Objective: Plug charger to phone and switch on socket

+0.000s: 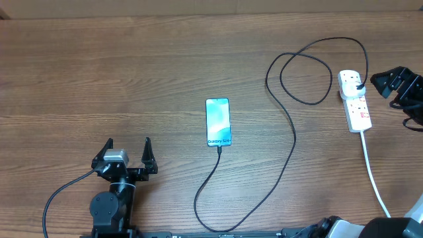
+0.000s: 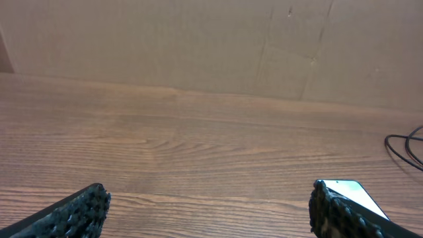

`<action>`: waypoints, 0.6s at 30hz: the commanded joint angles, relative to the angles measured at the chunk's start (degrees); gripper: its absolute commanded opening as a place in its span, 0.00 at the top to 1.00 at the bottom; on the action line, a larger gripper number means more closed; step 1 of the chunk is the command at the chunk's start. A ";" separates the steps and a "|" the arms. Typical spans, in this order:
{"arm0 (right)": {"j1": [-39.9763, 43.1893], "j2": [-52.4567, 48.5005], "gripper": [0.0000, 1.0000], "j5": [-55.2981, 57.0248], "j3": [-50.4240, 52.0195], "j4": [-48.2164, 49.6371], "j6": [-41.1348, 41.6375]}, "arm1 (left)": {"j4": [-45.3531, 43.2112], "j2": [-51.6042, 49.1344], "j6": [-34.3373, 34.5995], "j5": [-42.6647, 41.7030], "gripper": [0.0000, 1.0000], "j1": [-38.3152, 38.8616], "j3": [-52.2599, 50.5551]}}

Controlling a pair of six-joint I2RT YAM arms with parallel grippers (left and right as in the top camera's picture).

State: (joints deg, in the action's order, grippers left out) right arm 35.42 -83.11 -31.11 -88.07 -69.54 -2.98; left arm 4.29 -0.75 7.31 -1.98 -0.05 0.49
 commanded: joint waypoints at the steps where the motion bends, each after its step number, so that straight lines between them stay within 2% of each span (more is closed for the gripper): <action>1: -0.09 -0.07 0.00 -0.48 -0.92 0.24 0.00 | 0.02 0.55 0.42 -0.74 0.00 -0.35 -0.22; 13: -0.11 -0.20 0.00 2.14 -0.92 2.86 -0.02 | 0.02 0.55 0.42 -0.74 0.00 -0.35 -0.22; 18: -1.81 1.31 0.00 2.10 1.03 8.20 0.00 | 0.02 0.55 0.42 -0.74 0.00 -0.35 -0.22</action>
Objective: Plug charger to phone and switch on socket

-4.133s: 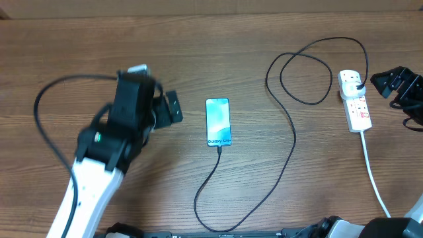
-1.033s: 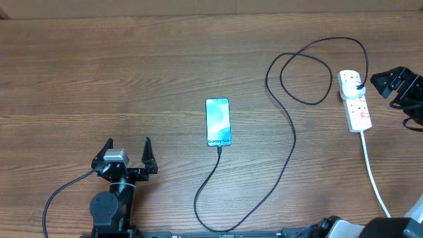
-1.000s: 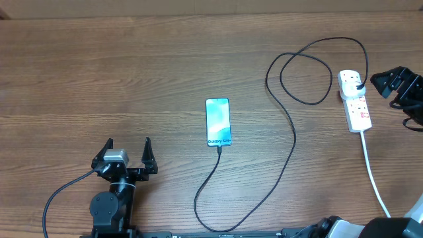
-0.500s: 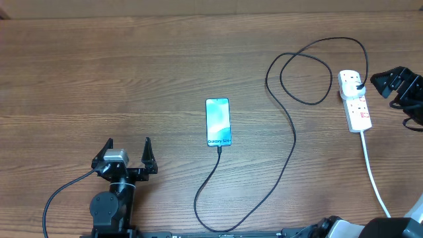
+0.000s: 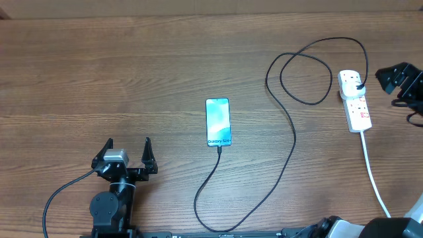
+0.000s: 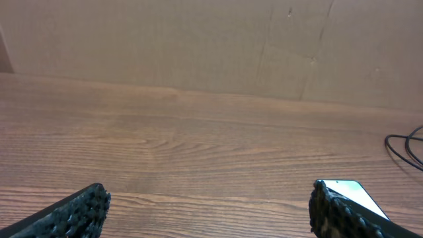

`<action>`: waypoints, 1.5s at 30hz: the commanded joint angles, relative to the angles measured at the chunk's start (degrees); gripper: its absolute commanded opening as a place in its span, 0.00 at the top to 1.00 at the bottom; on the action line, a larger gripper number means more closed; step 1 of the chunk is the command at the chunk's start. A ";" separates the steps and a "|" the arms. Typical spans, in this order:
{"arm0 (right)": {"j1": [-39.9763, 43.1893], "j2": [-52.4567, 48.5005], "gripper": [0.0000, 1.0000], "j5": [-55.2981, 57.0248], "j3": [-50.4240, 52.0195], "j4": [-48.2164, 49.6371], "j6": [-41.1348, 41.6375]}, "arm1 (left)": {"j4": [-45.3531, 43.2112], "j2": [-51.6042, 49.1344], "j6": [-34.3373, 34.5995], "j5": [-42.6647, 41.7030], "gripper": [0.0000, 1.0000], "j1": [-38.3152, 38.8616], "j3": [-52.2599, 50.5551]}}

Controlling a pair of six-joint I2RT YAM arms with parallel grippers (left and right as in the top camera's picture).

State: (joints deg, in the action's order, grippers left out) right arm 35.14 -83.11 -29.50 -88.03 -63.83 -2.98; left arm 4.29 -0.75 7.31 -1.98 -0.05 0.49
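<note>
A phone (image 5: 218,121) with a lit blue screen lies face up mid-table, and a black charger cable (image 5: 291,142) runs from its near end in a long loop to a plug in the white socket strip (image 5: 354,100) at the right. My left gripper (image 5: 128,145) stands open at the near left, nothing between its fingers; the phone's corner (image 6: 353,194) peeks past its right finger. My right gripper (image 5: 396,76) sits just right of the strip's far end; whether it is open or shut does not show.
A white lead (image 5: 373,178) runs from the strip toward the near right edge. A brown cardboard wall (image 6: 198,46) backs the wooden table (image 5: 99,73). The cable's loop (image 5: 305,78) lies left of the strip.
My right gripper has drawn a little to the right and away from the socket strip. Left gripper, phone and cable are unchanged.
</note>
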 commanded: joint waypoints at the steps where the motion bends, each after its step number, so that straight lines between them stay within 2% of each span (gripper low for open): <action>1: -2.64 2.27 0.00 0.48 2.23 4.59 0.00 | 0.02 0.55 0.42 -0.74 0.00 -0.35 -0.22; 6: -9.01 7.65 0.00 0.52 9.99 15.43 -0.02 | 0.02 0.55 0.42 -0.74 0.00 -0.35 -0.22; 16: -24.30 21.51 0.00 0.57 36.61 50.40 -0.02 | 0.02 0.55 0.42 -0.74 0.00 -0.35 -0.22; 24: -30.42 33.70 0.00 0.59 55.89 70.05 -0.04 | 0.02 0.55 0.42 -0.74 0.00 -0.35 -0.22; 35: -32.30 52.70 0.00 2.97 76.06 77.48 -0.04 | 0.04 0.55 0.42 -0.74 0.00 -0.35 -0.22; 45: -32.28 67.01 0.00 3.15 85.09 76.78 -0.02 | 0.02 0.55 0.42 -0.74 0.00 -0.35 -0.22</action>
State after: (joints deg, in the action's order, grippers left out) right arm 3.22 -18.87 -26.98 -4.78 13.19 -2.98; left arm 4.29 -0.75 7.31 -1.98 -0.05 0.49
